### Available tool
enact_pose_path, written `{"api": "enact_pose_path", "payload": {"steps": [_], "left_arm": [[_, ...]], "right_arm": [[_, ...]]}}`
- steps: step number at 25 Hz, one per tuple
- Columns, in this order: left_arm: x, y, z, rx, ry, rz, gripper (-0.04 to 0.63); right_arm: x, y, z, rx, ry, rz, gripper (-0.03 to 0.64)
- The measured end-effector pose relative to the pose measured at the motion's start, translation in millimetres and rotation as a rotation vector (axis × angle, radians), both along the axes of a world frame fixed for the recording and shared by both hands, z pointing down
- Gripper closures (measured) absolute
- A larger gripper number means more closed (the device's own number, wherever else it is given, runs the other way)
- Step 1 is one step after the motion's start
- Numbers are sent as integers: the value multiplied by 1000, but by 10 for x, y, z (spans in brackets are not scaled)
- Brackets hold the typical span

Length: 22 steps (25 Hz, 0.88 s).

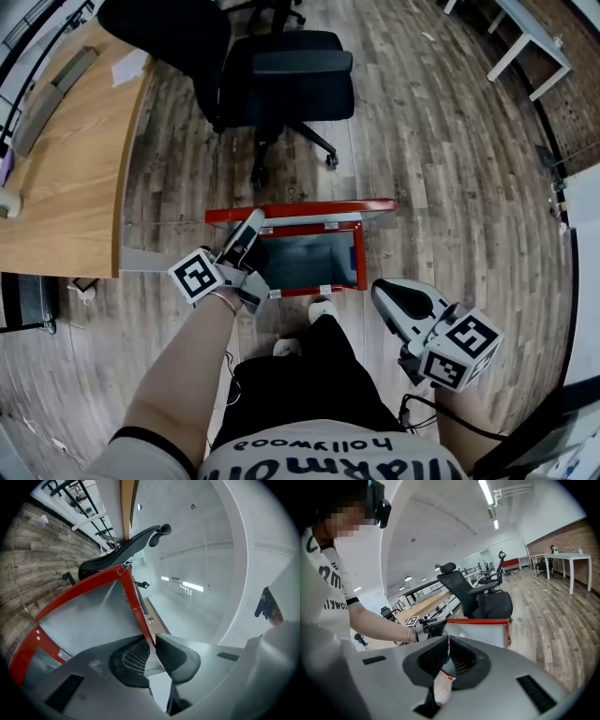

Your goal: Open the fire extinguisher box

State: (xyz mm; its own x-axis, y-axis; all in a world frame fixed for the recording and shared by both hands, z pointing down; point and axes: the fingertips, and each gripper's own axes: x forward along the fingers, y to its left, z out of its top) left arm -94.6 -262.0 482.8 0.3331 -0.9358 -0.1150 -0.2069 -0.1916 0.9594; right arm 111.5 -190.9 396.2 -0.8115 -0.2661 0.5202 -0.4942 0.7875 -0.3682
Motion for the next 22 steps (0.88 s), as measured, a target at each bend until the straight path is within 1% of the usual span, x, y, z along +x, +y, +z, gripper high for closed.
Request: {"api": "enact_pose_path", "payload": {"steps": [4, 6, 12, 16, 20, 22], "left_arm": [[-34, -118, -40, -12, 2, -28, 557], [-32, -138, -28, -26, 4, -30, 556], [-71, -195, -17, -32, 7, -50, 556], [-118, -256, 0, -28, 35, -90, 557], [-163, -319, 22, -4, 79, -128, 561], [-203, -379, 44, -1, 84, -150, 561]], "right_arm": [[-85, -222, -8, -15, -17, -34, 604], [-101, -289, 24, -25, -18, -54, 604], [-170, -560, 131, -47, -31, -118, 604], [-164, -716, 201, -69, -43, -144, 604], [-90, -863, 263, -86, -40, -160, 604], [-53, -948, 301, -93, -38, -166, 604]]}}
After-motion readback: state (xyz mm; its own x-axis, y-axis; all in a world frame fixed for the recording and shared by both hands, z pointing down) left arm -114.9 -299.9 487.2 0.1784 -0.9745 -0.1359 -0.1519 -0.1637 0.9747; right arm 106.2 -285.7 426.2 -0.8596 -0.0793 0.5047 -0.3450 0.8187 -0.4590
